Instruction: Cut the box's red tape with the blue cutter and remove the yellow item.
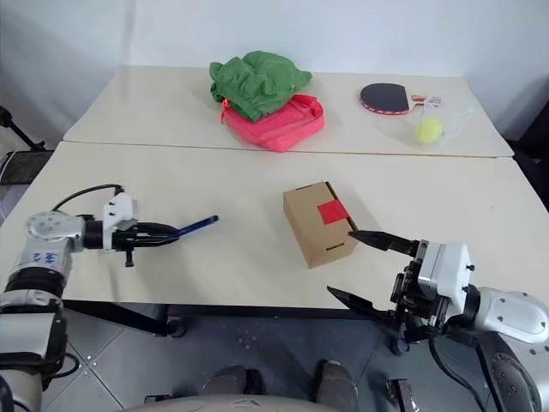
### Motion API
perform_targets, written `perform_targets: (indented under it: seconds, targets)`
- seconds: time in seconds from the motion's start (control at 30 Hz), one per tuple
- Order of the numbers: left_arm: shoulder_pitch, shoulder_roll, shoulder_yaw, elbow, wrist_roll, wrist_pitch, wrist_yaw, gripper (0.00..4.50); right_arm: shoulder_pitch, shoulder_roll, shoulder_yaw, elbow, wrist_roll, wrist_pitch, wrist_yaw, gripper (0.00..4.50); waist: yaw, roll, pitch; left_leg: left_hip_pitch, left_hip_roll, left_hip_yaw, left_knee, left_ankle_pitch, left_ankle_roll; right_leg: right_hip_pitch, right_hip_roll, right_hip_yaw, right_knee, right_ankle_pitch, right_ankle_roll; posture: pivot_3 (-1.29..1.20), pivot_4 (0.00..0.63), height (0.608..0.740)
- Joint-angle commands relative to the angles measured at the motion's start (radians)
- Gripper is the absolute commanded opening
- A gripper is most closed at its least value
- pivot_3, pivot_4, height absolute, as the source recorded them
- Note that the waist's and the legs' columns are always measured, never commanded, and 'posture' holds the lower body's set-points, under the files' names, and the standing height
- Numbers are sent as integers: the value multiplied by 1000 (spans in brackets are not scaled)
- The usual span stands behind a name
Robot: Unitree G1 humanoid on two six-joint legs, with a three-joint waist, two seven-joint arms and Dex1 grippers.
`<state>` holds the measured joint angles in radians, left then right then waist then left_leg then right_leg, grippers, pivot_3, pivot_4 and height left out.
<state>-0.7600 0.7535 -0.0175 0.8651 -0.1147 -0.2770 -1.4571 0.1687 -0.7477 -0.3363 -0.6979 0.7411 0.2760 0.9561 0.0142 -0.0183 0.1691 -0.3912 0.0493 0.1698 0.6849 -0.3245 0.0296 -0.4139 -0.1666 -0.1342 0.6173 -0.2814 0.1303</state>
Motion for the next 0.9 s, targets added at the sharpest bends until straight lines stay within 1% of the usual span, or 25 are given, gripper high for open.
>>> perform_targets:
  seconds: [0.03, 0.07, 0.1, 0.17, 0.23, 0.27, 0.3, 0.37, 0.4, 0.53, 0.63, 0.67, 0.83, 0.9]
  targets:
    - [37, 37, -99, -323, -40, 105, -138, 457, 5, -52, 10, -91, 75, 115, -70, 4500, -3, 0, 0, 0, 0, 0, 0, 0, 0, 0, 0, 0, 0, 0, 0, 0, 150, 740]
    - [56, 41, -142, -433, -39, 151, -152, 457, 20, -95, 18, -114, 80, 218, -137, 4500, -6, 0, 0, 0, 0, 0, 0, -1, 0, 0, 0, 0, 0, 0, 0, 0, 150, 740]
    - [71, 38, -171, -522, -39, 200, -153, 457, 32, -126, 28, -131, 72, 278, -173, 4500, -8, 0, 0, 1, 0, 0, 0, -1, 0, 0, 0, 0, 0, 0, 0, 0, 150, 740]
    - [93, 8, -224, -710, -47, 373, -81, 457, 50, -153, 64, -167, 87, 310, -170, 4500, -12, 0, 0, 1, 0, 0, 0, -2, 0, 0, 0, 0, 0, 0, 0, 0, 150, 740]
    - [101, -33, -289, -863, -43, 546, -15, 457, 73, -148, 91, -184, 72, 311, -178, 4132, -12, 0, 0, 0, 0, -1, 0, -3, 1, 1, 0, 0, -1, 0, 0, 0, 150, 740]
    - [104, -53, -319, -907, -24, 585, 5, 457, 85, -151, 103, -184, 51, 318, -183, 3894, -11, 0, 0, 0, 0, -1, 0, -3, 1, 1, 1, 0, -3, 0, 0, 0, 150, 740]
    - [105, -77, -352, -944, 2, 642, 38, 457, 90, -156, 126, -180, 8, 315, -191, 3584, -9, 0, 0, 0, 0, -1, 0, -3, 1, 2, 1, 0, -4, 0, 0, 0, 150, 740]
    - [105, -109, -410, -984, 51, 699, 84, 457, 88, -163, 165, -170, -54, 309, -201, 2894, -9, 0, 0, 0, 0, 0, 0, -2, 1, 3, 2, 0, -7, 0, 0, 0, 150, 740]
    - [98, -134, -437, -991, 80, 727, 119, 457, 80, -162, 186, -165, -82, 312, -215, 2636, -10, 0, 0, 0, 0, 0, 1, -2, 1, 3, 2, 1, -8, 0, 0, 0, 150, 740]
    - [82, -218, -503, -1021, 138, 856, 226, 457, 43, -163, 246, -132, -187, 332, -268, 1239, -12, 0, 0, 0, 0, 1, 1, -2, 1, 3, 2, 1, -8, 0, 0, 0, 150, 740]
    - [73, -264, -538, -1015, 179, 901, 293, 457, 29, -151, 283, -103, -258, 339, -306, 143, -7, 0, 0, 0, 0, 1, 1, -2, 1, 3, 2, 1, -8, 0, 0, 0, 150, 740]
    - [72, -280, -537, -1016, 178, 923, 311, 457, 15, -150, 299, -89, -280, 328, -303, 27, -3, 0, 0, 0, 0, 1, 1, -2, 1, 3, 2, 1, -8, 0, 0, 0, 150, 740]
    - [71, -299, -555, -1024, 190, 975, 355, 457, -88, -135, 328, 5, -329, 319, -293, 27, 8, 0, 0, 0, 1, 0, 5, -3, 2, 3, 1, 2, -9, 0, 0, 0, 150, 740]
    - [67, -299, -569, -1021, 198, 980, 367, 457, -111, -156, 348, 46, -369, 285, -259, 27, 12, 0, 0, 0, 1, 0, 6, -3, 3, 4, 1, 2, -9, 0, 0, 0, 150, 740]
